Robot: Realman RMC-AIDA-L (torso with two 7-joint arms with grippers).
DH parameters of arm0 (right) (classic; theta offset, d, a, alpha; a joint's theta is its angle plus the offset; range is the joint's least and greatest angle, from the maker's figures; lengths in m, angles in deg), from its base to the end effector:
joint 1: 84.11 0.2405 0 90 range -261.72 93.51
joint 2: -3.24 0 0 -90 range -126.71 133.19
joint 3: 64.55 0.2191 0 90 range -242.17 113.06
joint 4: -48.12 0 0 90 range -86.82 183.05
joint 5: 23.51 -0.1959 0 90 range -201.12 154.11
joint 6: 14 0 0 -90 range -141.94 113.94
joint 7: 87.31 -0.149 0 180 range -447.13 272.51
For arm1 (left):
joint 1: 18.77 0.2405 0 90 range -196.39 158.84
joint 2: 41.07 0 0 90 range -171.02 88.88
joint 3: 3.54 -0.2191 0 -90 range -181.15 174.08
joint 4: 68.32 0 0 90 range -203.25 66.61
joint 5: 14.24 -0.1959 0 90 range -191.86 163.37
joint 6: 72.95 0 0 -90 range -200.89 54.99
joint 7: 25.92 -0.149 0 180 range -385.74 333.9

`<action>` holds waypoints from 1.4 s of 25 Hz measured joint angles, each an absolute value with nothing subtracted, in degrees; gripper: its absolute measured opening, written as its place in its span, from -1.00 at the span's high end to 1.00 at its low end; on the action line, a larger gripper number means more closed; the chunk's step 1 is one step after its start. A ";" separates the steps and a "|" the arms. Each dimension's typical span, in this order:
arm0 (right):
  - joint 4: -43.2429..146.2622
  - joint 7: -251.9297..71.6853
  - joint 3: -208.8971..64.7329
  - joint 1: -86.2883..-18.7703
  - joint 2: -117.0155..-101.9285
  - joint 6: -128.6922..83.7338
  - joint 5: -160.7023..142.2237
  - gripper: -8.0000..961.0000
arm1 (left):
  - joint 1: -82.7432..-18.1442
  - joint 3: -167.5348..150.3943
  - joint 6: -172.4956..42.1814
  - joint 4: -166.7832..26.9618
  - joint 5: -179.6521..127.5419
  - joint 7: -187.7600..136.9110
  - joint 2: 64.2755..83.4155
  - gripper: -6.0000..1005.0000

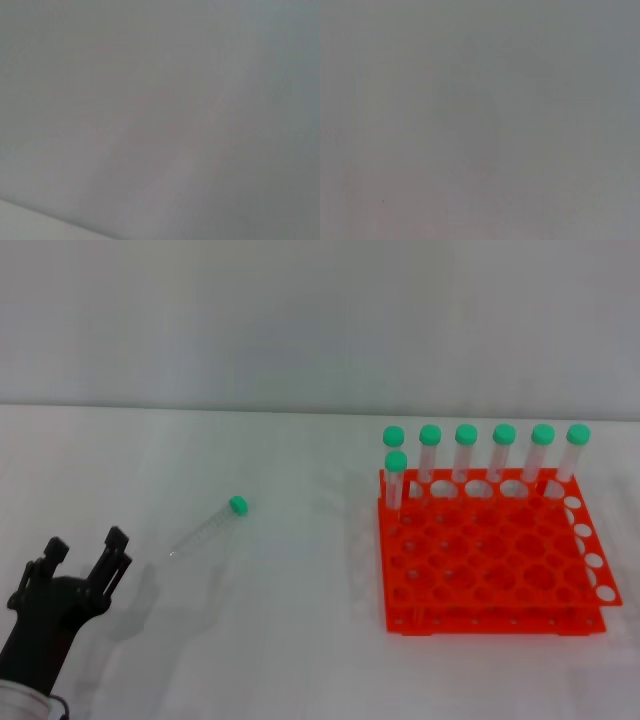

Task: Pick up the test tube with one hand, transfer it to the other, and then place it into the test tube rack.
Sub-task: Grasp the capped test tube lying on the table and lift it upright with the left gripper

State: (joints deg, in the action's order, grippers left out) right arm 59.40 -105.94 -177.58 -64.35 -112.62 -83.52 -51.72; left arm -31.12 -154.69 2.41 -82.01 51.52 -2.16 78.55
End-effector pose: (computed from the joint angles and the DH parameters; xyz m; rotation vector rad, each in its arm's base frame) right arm 0.3076 0.3033 0.0444 -1.5441 0.5832 0.7933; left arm -0.3135 0.2422 -0.0038 -1.4540 -0.8770 -0.9285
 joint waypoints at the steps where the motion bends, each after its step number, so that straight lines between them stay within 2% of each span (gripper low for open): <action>1: 59.39 -105.94 -177.58 -64.34 -112.61 -83.51 -51.72 -0.82 | -31.61 -154.77 2.32 -81.93 51.34 -1.99 78.41 -0.71; 6: 59.36 -105.94 -177.58 -64.24 -112.60 -83.51 -51.72 -0.82 | -36.81 -155.08 0.88 -76.54 47.29 7.07 77.64 -0.71; 9: 59.36 -105.94 -177.58 -64.12 -112.62 -83.51 -51.72 -0.82 | -42.40 -155.41 0.51 -67.08 40.41 22.07 77.02 -0.71; 13: 59.36 -105.94 -177.58 -63.85 -112.66 -83.52 -51.72 -0.82 | -51.01 -161.63 0.64 -53.74 28.51 43.30 74.88 -0.71; 23: 59.29 -105.89 -177.66 -63.54 -112.69 -82.95 -51.73 -0.81 | -67.02 -166.40 5.76 -36.00 -2.15 65.57 70.42 -0.71; 27: 59.27 -105.88 -177.58 -63.74 -112.69 -82.85 -51.72 -0.81 | -71.99 -166.46 6.57 -29.06 -14.33 69.11 70.95 -0.71; 35: 59.24 -105.89 -177.58 -63.22 -112.77 -82.19 -51.72 -0.79 | -76.06 -166.60 6.48 -27.33 -21.17 66.76 70.97 -0.71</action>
